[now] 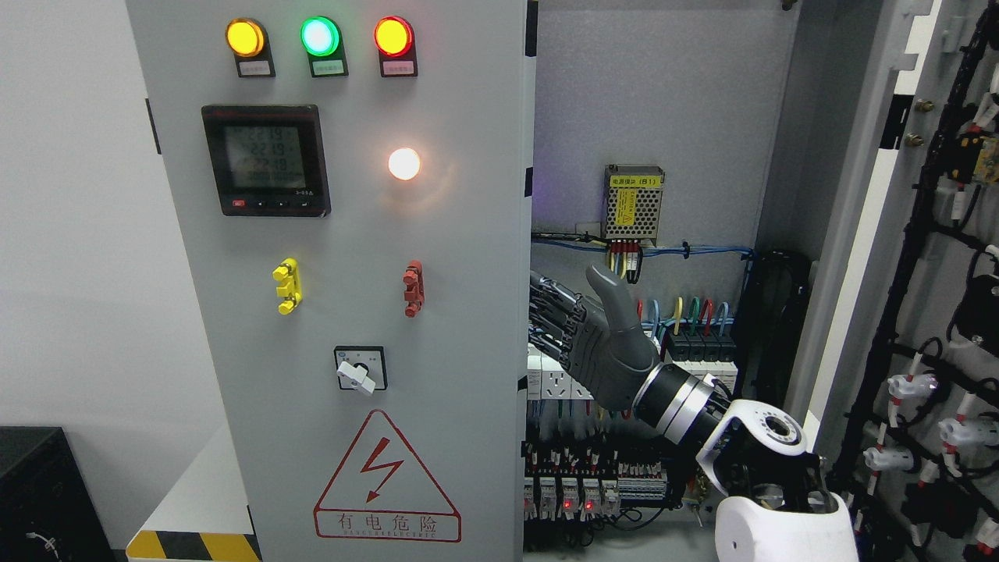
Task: Open door with both hands
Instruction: 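Hook the right fingers behind the edge of the indicator-light door, then pull the indicator-light door outward with the right hand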
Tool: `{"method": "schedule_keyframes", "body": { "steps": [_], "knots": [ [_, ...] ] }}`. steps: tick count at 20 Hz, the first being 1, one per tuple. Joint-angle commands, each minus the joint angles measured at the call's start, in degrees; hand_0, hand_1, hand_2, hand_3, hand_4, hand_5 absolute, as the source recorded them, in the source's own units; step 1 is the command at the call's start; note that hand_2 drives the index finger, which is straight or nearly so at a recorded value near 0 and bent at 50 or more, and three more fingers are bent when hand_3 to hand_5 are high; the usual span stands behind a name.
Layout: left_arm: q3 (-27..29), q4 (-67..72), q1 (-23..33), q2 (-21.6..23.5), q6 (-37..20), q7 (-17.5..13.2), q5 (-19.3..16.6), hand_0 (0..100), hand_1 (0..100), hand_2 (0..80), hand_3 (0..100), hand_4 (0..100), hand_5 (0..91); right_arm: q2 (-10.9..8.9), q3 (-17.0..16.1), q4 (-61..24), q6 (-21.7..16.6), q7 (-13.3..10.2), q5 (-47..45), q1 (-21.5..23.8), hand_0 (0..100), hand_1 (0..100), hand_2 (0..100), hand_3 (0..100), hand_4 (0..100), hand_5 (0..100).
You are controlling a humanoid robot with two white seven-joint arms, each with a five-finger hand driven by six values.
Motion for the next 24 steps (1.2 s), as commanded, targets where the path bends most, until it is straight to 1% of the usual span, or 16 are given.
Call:
{"method": "schedule_keyframes", "body": {
  "steps": [1, 6, 7, 9, 10, 19, 23, 24],
  "knots": [
    [0.0, 0.0, 0.0, 0.0, 0.0, 0.0, -1.2, 0, 0, 0.0, 0, 0, 0.0, -0.03, 0.6, -0.5, 0.6, 0.2, 0.0, 0.0, 0, 0, 0, 0, 0, 0],
    [0.0, 0.0, 0.0, 0.0, 0.0, 0.0, -1.2, 0, 0, 0.0, 0, 0, 0.0, -0.03, 0.7, -0.8, 0.8, 0.3, -0.1, 0.0, 0, 0, 0, 0, 0, 0],
    [0.0, 0.0, 0.0, 0.0, 0.0, 0.0, -1.2, 0, 0, 0.0, 0, 0, 0.0, -0.03, 0.7, -1.1, 0.8, 0.7, -0.1, 0.0, 0, 0, 0, 0, 0, 0],
    [0.0, 0.0, 0.0, 0.0, 0.0, 0.0, -1.2, 0, 0, 0.0, 0, 0, 0.0, -0.03, 0.7, -1.2, 0.8, 2.3, 0.0, 0.0, 0, 0, 0, 0, 0, 0],
    [-0.1, 0.0, 0.0, 0.0, 0.0, 0.0, -1.2, 0, 0, 0.0, 0, 0, 0.0, -0.03, 0.7, -1.2, 0.8, 2.4, 0.0, 0.0, 0, 0, 0, 0, 0, 0],
    [0.0, 0.0, 0.0, 0.0, 0.0, 0.0, -1.2, 0, 0, 0.0, 0, 0, 0.0, 0.06, 0.7, -2.0, 0.4, 2.3, 0.3, 0.2, 0, 0, 0, 0, 0, 0],
    [-0.1, 0.0, 0.0, 0.0, 0.0, 0.0, -1.2, 0, 0, 0.0, 0, 0, 0.0, 0.15, 0.7, -3.9, 0.4, 2.2, -0.1, 1.0, 0, 0, 0, 0, 0, 0],
    [-0.1, 0.0, 0.0, 0.0, 0.0, 0.0, -1.2, 0, 0, 0.0, 0, 0, 0.0, 0.15, 0.7, -4.8, 0.6, 2.3, -0.1, 1.8, 0, 0, 0, 0, 0, 0]
  ]
}}
